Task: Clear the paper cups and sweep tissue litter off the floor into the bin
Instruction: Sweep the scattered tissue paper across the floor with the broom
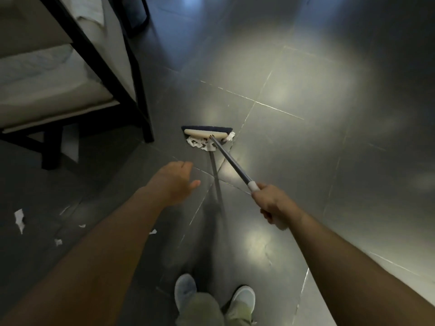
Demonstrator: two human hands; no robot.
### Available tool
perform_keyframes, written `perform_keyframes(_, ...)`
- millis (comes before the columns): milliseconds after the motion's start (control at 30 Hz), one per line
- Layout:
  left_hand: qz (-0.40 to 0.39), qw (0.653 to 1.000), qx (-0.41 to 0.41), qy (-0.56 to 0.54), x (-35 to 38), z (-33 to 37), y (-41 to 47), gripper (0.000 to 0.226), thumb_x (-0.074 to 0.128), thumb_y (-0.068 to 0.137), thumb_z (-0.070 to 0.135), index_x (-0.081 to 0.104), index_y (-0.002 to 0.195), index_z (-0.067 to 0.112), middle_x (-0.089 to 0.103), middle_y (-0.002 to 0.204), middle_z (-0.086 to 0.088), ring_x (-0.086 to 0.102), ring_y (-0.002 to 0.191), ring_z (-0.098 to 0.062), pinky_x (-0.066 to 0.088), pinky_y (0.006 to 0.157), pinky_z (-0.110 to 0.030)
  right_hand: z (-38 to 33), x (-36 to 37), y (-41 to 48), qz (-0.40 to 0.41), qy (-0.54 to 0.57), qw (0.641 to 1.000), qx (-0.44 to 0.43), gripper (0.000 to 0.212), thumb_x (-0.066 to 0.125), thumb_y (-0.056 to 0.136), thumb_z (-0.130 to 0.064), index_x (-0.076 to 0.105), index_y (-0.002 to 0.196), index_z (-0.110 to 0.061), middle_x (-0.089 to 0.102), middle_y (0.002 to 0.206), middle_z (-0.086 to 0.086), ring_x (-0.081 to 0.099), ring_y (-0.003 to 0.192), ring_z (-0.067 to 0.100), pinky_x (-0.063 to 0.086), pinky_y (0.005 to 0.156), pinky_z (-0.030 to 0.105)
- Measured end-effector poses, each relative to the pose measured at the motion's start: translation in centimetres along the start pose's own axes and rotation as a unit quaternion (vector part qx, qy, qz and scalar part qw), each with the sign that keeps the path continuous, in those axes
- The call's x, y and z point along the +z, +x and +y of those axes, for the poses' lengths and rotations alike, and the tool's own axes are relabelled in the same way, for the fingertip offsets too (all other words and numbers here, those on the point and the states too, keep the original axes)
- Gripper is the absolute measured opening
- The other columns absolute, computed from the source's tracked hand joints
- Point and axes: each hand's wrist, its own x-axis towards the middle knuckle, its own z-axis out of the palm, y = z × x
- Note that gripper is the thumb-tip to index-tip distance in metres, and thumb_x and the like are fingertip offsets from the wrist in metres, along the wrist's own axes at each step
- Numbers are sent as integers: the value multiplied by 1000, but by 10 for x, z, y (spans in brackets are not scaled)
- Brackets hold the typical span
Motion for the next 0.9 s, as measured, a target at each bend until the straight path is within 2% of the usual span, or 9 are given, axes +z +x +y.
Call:
perform_keyframes(167, 23, 1000, 14, 2, 1, -11, -24, 62, 41, 98, 42, 23, 147, 10, 32, 149, -11, 29, 137, -24, 23, 111, -32, 13, 17, -25, 46, 6, 998, -50, 38, 39, 101, -22, 47, 137, -29, 52, 77, 11, 44, 53, 18, 38, 41, 24)
perform_keyframes(333, 25, 1000, 17, 0, 7, -34, -33, 63, 41, 98, 42, 20, 149, 11, 26, 153, -10, 22, 141, -23, 18, 113, -31, 6, 46, -19, 65, 56, 994, -65, 38, 41, 101, -26, 45, 139, -26, 48, 65, 10, 42, 47, 19, 38, 42, 26)
perform_keyframes(467, 16, 999, 31, 9, 18, -70, -31, 64, 41, 97, 43, 20, 148, 9, 27, 152, -10, 23, 141, -23, 18, 113, -31, -7, 73, -2, 87, 110, 989, -47, 40, 42, 102, -23, 44, 141, -24, 44, 62, 8, 37, 44, 16, 32, 34, 20)
perform_keyframes(600, 5, 999, 41, 14, 29, -117, -21, 63, 42, 97, 43, 22, 148, 9, 29, 152, -10, 25, 140, -24, 19, 112, -31, -22, 106, 20, 95, 139, 985, -32, 33, 41, 102, -20, 49, 134, -23, 40, 63, 7, 35, 46, 16, 29, 32, 14)
perform_keyframes(767, -27, 997, 70, 30, 50, -179, -8, 61, 44, 96, 43, 27, 145, 10, 34, 147, -10, 30, 136, -24, 23, 110, -30, -29, 151, 49, 52, 166, 985, 14, 39, 41, 102, -13, 43, 139, -24, 42, 68, 8, 36, 45, 14, 34, 32, 14)
perform_keyframes(900, -46, 995, 78, 41, 66, -216, 3, 62, 44, 96, 43, 27, 145, 10, 33, 148, -10, 29, 137, -24, 22, 111, -30, -28, 179, 56, -22, 241, 969, 52, 43, 41, 100, -8, 40, 132, -37, 47, 76, 12, 48, 48, 17, 45, 37, 20)
